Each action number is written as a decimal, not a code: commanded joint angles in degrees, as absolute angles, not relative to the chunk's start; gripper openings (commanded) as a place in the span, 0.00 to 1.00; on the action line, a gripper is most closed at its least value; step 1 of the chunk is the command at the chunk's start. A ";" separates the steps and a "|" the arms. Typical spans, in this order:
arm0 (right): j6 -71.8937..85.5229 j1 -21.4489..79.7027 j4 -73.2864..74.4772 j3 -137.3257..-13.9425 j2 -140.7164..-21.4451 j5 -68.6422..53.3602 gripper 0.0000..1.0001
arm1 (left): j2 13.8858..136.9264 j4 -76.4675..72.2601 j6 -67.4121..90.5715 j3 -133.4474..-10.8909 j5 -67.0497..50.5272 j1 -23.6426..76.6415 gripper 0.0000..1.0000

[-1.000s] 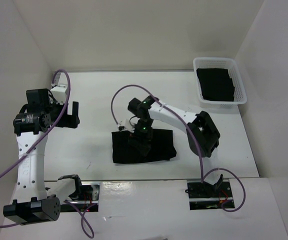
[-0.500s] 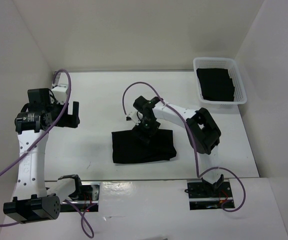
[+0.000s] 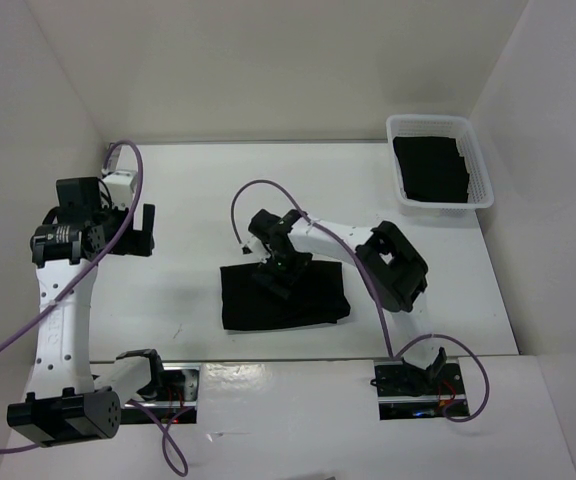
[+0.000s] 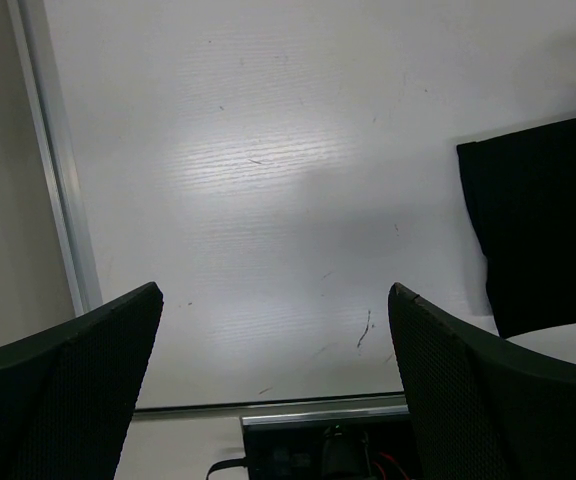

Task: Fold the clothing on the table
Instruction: Fold the skirt

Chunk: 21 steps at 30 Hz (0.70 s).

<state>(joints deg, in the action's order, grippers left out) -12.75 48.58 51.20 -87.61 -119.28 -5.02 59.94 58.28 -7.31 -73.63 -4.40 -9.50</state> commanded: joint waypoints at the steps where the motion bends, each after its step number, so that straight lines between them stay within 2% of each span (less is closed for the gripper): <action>1: -9.15 50.45 45.97 -84.98 -123.39 -7.39 0.99 | 60.47 56.95 -6.77 -72.95 -3.17 -9.84 0.99; 10: -7.21 50.45 44.21 -91.93 -128.49 -0.62 0.99 | 63.63 55.90 -6.77 -75.41 -2.55 -9.84 0.99; 21: -12.29 38.42 44.74 -103.18 -130.08 -4.74 0.99 | 66.62 55.37 -6.77 -76.99 -2.55 -9.84 0.99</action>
<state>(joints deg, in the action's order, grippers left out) -9.69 42.33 49.98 -101.06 -127.28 -3.11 66.41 56.90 -7.29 -74.41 -2.76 -9.56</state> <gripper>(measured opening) 0.992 0.993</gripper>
